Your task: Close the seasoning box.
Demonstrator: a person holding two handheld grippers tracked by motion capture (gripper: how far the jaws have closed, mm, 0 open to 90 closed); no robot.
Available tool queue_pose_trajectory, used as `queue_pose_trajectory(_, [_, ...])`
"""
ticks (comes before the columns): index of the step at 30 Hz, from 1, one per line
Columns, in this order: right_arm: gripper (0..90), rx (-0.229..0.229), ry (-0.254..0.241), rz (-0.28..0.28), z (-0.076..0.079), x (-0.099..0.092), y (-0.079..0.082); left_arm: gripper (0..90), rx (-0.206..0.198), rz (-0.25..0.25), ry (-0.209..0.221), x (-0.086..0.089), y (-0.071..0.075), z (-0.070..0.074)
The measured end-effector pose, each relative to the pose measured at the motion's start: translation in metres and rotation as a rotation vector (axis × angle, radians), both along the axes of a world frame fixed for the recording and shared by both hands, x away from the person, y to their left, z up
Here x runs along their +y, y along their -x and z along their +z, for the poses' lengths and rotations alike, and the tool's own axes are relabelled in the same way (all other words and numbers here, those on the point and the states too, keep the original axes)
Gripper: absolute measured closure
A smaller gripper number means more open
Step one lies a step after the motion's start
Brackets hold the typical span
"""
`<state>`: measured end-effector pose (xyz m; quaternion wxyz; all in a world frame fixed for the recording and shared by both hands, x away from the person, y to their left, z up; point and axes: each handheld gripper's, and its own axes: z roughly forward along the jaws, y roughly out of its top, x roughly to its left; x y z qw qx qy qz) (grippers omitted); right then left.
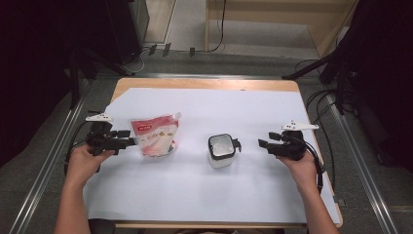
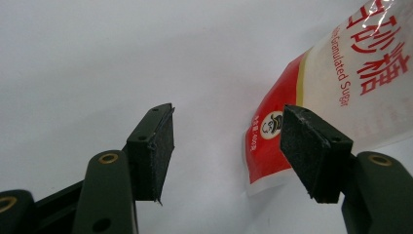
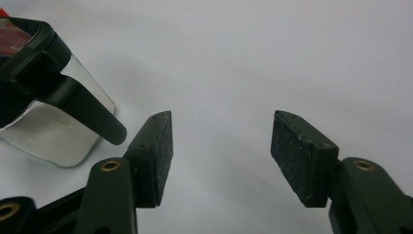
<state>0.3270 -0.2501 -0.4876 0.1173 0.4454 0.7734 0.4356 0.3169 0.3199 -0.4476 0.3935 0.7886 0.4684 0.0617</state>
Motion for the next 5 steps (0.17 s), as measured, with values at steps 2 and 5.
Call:
queue_pose_trajectory(2, [41.3,-0.004,0.002,0.003,-0.0006,0.0002,-0.0003,38.3,0.0,0.001,-0.002,-0.0009,-0.0003,-0.001])
queue_pose_trajectory(5, [40.8,-0.001,0.0,-0.002,-0.0019,0.0004,-0.0007,38.1,0.0,-0.005,-0.012,-0.0011,-0.001,-0.002])
